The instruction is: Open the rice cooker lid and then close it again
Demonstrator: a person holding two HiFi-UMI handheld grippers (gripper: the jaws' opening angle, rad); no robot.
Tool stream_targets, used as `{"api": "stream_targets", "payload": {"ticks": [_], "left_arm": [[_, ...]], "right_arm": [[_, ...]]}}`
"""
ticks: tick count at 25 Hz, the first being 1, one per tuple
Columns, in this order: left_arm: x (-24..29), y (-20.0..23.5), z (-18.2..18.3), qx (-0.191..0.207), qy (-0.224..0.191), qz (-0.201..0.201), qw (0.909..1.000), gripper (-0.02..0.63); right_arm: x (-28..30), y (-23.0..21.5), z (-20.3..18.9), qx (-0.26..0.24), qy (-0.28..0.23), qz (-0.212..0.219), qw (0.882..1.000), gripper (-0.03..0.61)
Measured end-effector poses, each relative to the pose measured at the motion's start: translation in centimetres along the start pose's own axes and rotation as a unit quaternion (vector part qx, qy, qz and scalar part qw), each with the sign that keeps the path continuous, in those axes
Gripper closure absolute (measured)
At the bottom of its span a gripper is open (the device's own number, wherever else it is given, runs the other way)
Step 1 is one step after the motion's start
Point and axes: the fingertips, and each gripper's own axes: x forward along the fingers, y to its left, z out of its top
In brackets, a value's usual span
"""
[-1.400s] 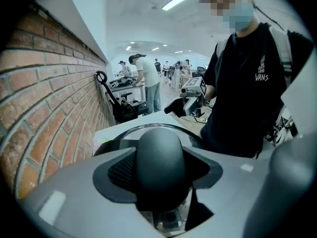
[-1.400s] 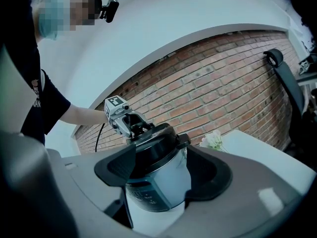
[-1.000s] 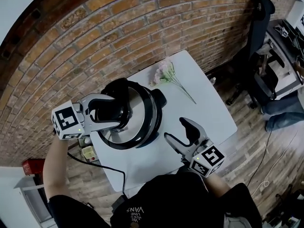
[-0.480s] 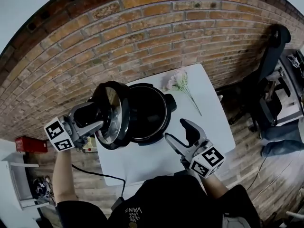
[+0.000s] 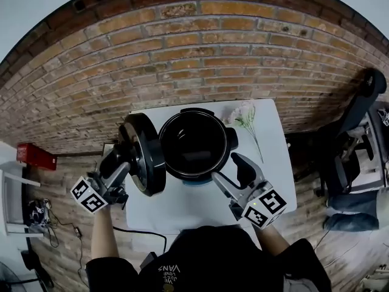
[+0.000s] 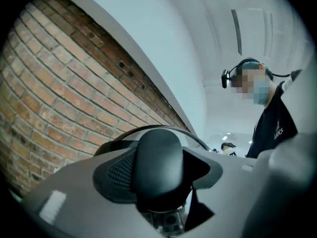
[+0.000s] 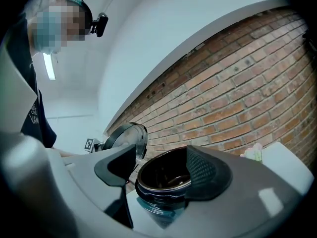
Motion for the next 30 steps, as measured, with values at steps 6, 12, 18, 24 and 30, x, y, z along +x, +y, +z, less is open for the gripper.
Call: {"api": "stream_targets", "payload": {"ticks": [6,12,18,24,30], "left_arm": [[-2.4,-0.6,-3.4,-0.106,-0.091,0.045,0.9892,0.336],[-5.3,-0.7,-5.8,-0.155,-0.145,0.115,0.9704,0.336],[-8.1,-0.4,-7.6,-0.175,-0.169,0.158,0.9571,0.336],[-9.4,0.4,-7.4,-0.185,-0.186,0.171,0.9498,0.335],[-8.5,0.7,-6.2,-0.173,-0.177,0.157,0.9562,0.335]], "right_arm": [[0.4,0.7,0.1,0.003,0.005,0.019,1.000,0.267],[0.7,0.3,0.4,0.001,0.005,0.023,1.000,0.267],[1.3,-0.2,0.0,0.004,0.010,0.025,1.000,0.267],[1.9,-0.2,-0.6,0.005,0.017,0.024,1.000,0.267],[2.0,-0.2,-0.6,0.008,0.015,0.021,1.000,0.267]]}}
